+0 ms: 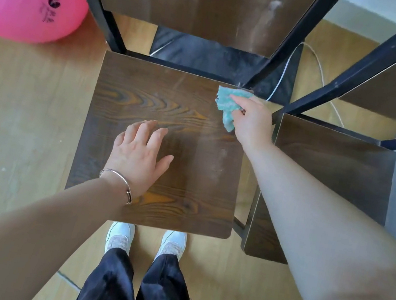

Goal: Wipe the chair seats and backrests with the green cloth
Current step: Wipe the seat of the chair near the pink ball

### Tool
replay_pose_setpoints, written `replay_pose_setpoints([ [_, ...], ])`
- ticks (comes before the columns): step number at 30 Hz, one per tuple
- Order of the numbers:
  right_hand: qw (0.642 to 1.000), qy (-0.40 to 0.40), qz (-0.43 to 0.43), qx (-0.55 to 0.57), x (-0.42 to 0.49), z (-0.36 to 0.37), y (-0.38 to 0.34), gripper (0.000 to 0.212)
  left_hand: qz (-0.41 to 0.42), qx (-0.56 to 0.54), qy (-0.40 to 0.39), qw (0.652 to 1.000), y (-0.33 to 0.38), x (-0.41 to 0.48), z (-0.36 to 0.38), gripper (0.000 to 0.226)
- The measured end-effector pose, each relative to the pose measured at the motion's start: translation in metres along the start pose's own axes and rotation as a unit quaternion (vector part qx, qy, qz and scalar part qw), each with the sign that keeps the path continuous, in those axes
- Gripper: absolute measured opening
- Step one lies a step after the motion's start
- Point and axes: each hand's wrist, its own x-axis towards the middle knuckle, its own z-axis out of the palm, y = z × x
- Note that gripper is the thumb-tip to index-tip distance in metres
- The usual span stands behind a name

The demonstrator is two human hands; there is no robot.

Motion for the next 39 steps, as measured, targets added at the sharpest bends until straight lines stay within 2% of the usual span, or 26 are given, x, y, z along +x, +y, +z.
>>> replay_pose_setpoints([
  [3, 1.0, 0.007, 0.009, -0.013, 0.041, 0.0, -0.001, 0.034, 0.007, 0.003, 0.012, 1.0, 0.002, 0.015, -0.003, 0.056],
  [5, 0.999, -0.023, 0.015, -0.025, 0.056, 0.003, 0.003, 0.035, 0.006, 0.007, 0.01, 1.0, 0.002, 0.022, -0.003, 0.057],
  [10, 0.997, -0.073, 0.023, -0.029, 0.058, 0.004, 0.004, 0.051, 0.0, -0.001, 0.002, 1.0, -0.002, 0.024, -0.001, 0.059],
  [12, 0.996, -0.076, 0.033, -0.019, 0.055, 0.004, 0.002, 0.045, -0.002, -0.005, 0.0, 1.0, -0.003, 0.021, -0.001, 0.059],
  [15, 0.996, -0.076, 0.049, -0.008, 0.045, 0.011, 0.003, 0.021, -0.005, -0.011, 0.006, 1.0, -0.003, 0.017, -0.003, 0.058],
  [17, 0.994, -0.093, 0.055, -0.01, 0.031, 0.019, 0.003, 0.015, -0.004, -0.017, 0.01, 1.0, -0.003, 0.013, -0.003, 0.058],
  [22, 0.989, -0.127, 0.055, -0.043, -0.024, 0.036, 0.005, 0.022, -0.006, -0.018, -0.001, 1.0, -0.005, -0.002, -0.002, 0.059],
  [28, 0.986, -0.147, -0.004, -0.079, -0.103, 0.059, 0.018, 0.025, -0.008, -0.019, -0.01, 1.0, -0.006, -0.031, 0.004, 0.058],
  [36, 0.972, -0.218, -0.06, -0.06, -0.207, 0.087, 0.045, 0.026, -0.008, -0.003, -0.031, 0.999, -0.01, -0.069, 0.018, 0.056],
  [39, 0.966, -0.249, -0.047, -0.054, -0.223, 0.086, 0.046, 0.025, -0.006, 0.001, -0.033, 0.999, -0.011, -0.074, 0.018, 0.055],
])
